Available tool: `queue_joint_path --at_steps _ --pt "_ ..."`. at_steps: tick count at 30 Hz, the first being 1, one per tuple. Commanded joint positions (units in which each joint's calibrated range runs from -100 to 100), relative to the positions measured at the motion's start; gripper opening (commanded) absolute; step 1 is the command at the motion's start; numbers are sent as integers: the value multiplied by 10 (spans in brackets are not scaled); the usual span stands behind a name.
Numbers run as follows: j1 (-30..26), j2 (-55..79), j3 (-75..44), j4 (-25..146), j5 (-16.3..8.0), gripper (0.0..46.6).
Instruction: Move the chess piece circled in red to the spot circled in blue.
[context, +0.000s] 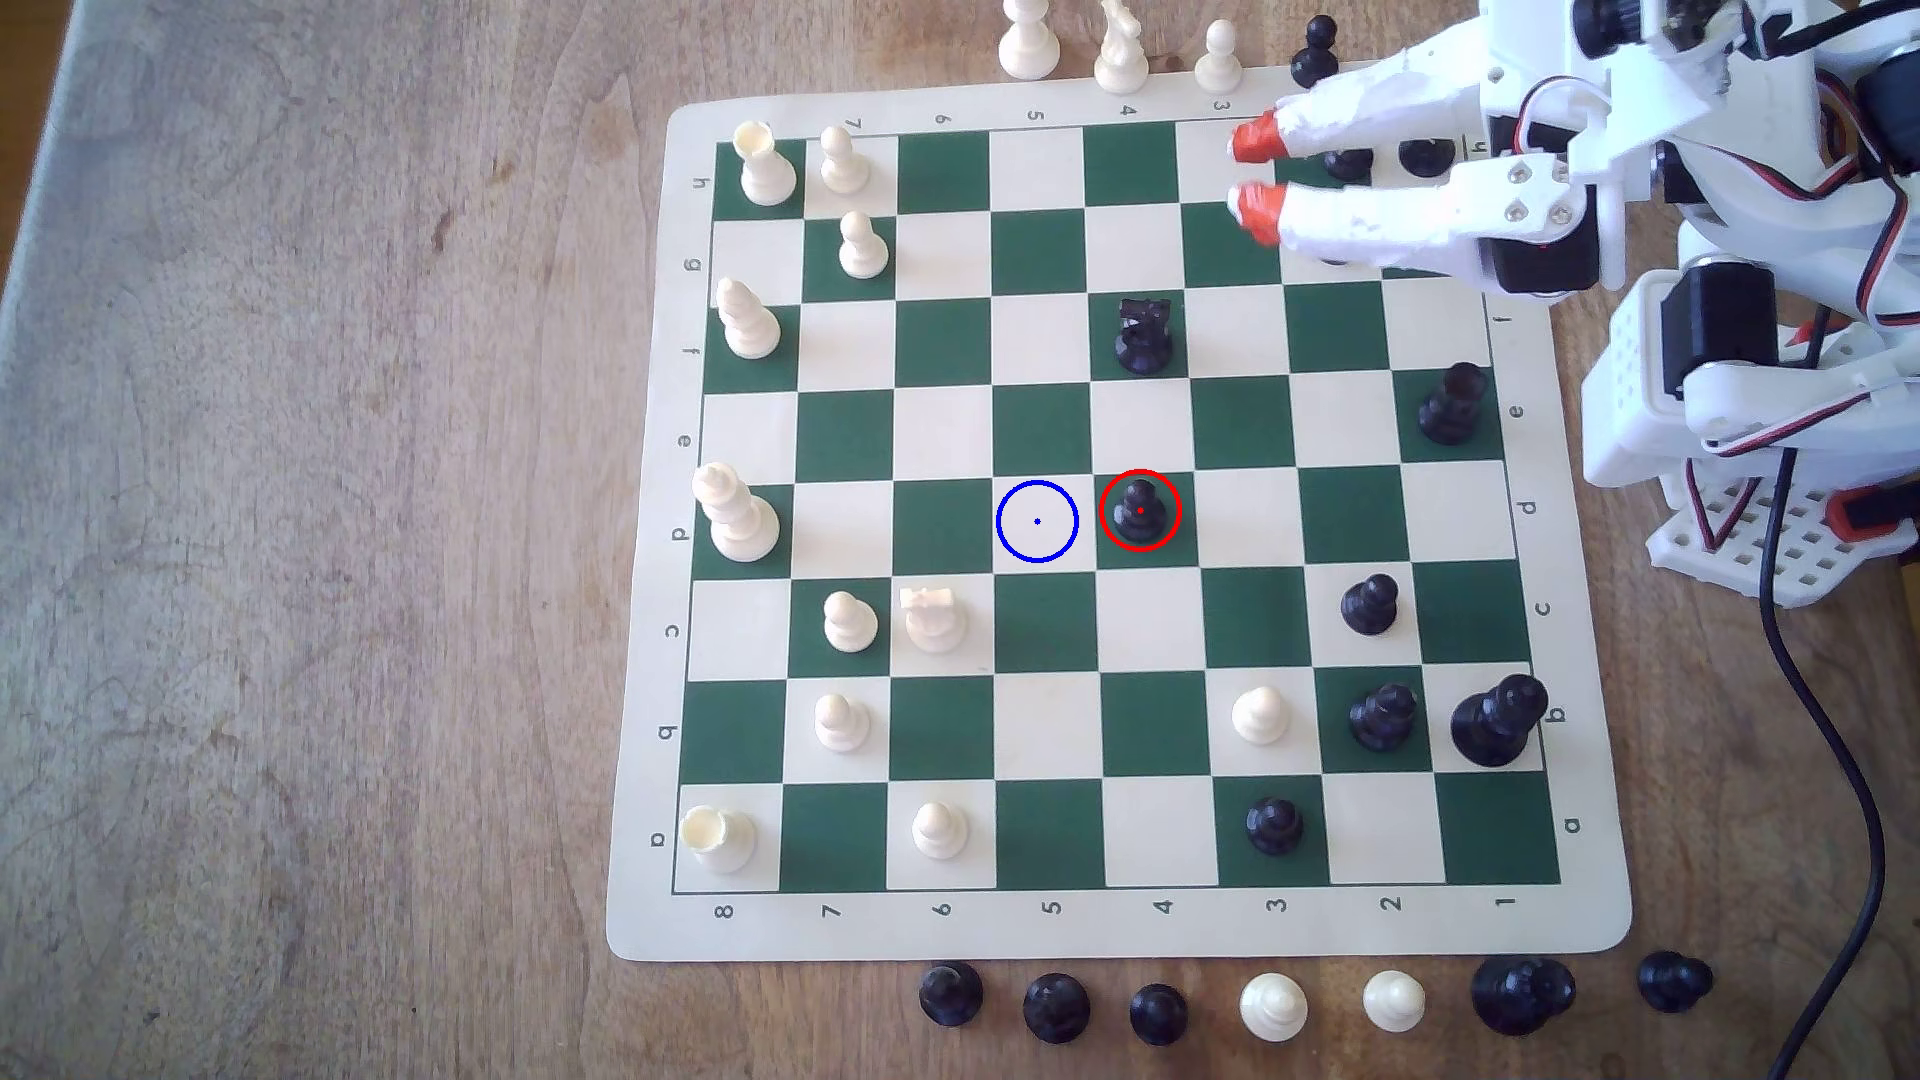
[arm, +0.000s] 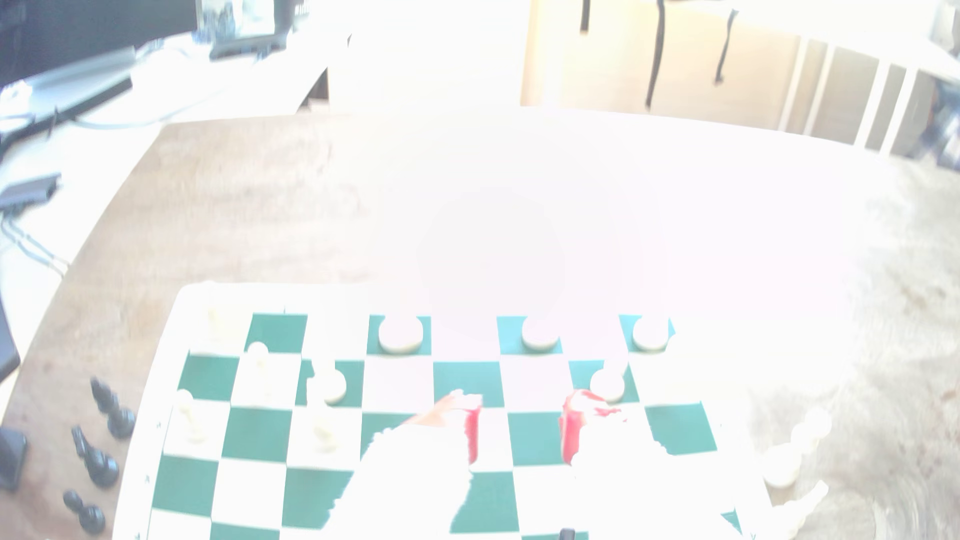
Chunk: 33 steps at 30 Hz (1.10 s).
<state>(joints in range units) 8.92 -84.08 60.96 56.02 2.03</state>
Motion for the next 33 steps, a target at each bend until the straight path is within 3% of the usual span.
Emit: queue_joint_path --at_steps 1,4,9,13,26,33 --pt "-7 36 -16 62 22 140" --pt "-18 76 -16 85 25 148" --pt "-47 236 -107 134 -5 162" --pt "-66 249 -109 134 -13 168" --pt "-72 309 -16 53 -18 168" --pt "-77 314 92 -88 -15 169"
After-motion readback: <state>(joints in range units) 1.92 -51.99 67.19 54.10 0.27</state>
